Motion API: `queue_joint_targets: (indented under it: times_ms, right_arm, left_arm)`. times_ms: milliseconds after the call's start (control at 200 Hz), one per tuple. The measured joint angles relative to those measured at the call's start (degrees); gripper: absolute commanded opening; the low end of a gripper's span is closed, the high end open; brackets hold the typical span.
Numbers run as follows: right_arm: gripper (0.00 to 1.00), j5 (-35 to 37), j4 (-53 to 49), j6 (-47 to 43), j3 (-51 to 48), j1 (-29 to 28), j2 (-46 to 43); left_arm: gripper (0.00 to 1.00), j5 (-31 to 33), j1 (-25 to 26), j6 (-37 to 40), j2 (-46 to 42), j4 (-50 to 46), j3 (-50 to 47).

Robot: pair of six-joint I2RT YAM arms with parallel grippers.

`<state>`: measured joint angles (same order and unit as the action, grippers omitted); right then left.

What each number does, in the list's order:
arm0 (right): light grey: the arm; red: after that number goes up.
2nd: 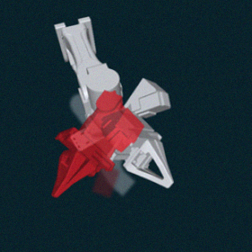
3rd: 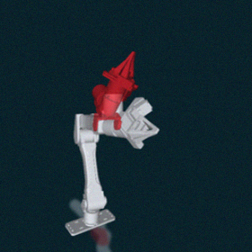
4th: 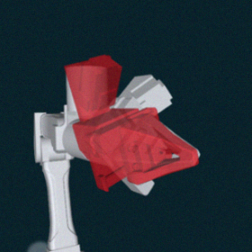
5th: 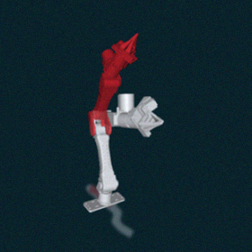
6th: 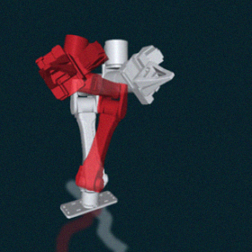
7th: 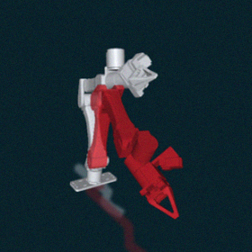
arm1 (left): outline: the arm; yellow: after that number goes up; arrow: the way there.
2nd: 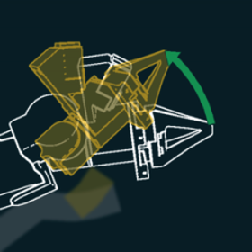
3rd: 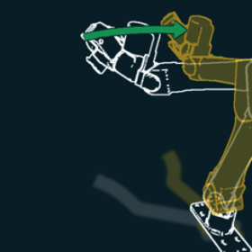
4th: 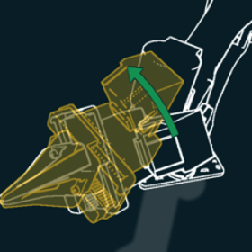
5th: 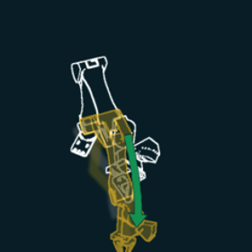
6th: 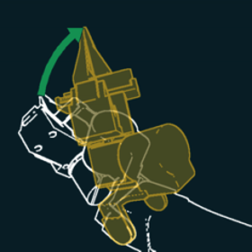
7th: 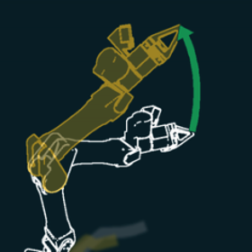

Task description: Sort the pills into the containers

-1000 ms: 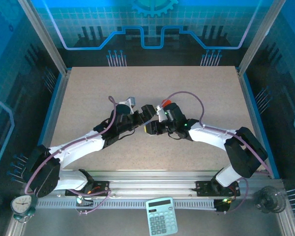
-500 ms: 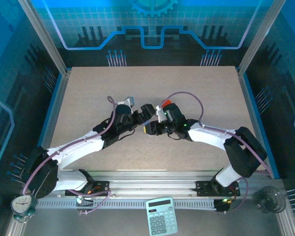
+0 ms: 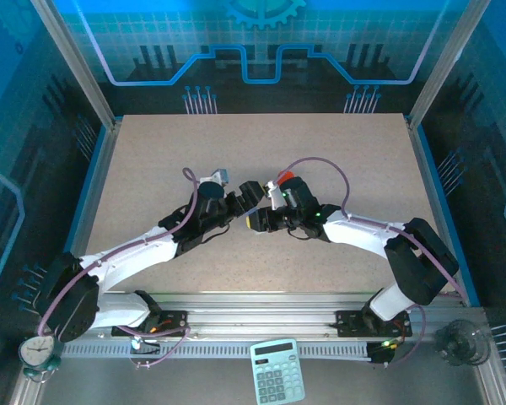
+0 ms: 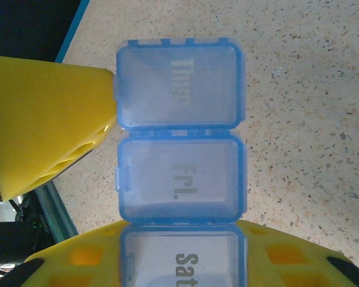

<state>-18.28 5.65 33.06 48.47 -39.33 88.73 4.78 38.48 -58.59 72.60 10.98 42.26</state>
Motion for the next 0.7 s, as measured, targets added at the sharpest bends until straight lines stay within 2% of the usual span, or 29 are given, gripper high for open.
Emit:
queue_joint_targets:
  times_ms: [700]
  right_arm:
    - [0.33,0.4,0.1,0.7,0.0,0.0,0.0]
  left_arm:
    - [0.99,-0.5,0.0,-1.6,0.6,2.4,0.0]
